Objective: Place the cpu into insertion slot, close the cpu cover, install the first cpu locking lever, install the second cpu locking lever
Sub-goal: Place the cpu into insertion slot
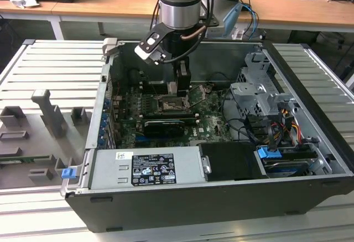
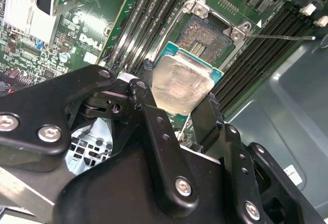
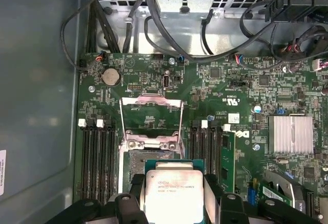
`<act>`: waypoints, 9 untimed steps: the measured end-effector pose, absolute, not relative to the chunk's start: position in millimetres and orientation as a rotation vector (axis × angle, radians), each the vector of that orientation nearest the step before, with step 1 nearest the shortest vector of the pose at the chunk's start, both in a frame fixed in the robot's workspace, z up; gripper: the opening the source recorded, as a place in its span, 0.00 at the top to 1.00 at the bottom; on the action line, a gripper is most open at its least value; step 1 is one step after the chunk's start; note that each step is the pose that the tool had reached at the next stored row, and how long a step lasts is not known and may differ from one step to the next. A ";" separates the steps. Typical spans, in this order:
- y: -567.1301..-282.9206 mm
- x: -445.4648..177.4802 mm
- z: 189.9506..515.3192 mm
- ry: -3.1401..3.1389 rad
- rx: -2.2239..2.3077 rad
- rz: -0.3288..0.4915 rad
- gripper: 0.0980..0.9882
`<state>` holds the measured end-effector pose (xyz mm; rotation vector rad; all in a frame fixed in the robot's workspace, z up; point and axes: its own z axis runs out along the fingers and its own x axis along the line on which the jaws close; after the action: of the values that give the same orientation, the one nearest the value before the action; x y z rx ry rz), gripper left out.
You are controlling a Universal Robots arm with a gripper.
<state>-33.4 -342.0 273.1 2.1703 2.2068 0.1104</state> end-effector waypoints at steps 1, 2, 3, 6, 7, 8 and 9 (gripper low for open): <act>-342.0 -33.4 272.6 2.206 2.171 0.110 0.50; -342.0 -33.4 272.2 2.205 2.173 0.110 0.50; -342.0 -33.4 271.8 2.203 2.174 0.110 0.50; -341.7 -33.4 269.4 2.177 2.199 0.110 0.50; -341.2 -33.5 268.4 2.173 2.203 0.109 0.50; -340.8 -33.5 267.6 2.173 2.203 0.109 0.50; -340.4 -33.6 266.5 2.173 2.203 0.109 0.50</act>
<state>-33.6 -340.4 266.5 2.2027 2.1727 0.1091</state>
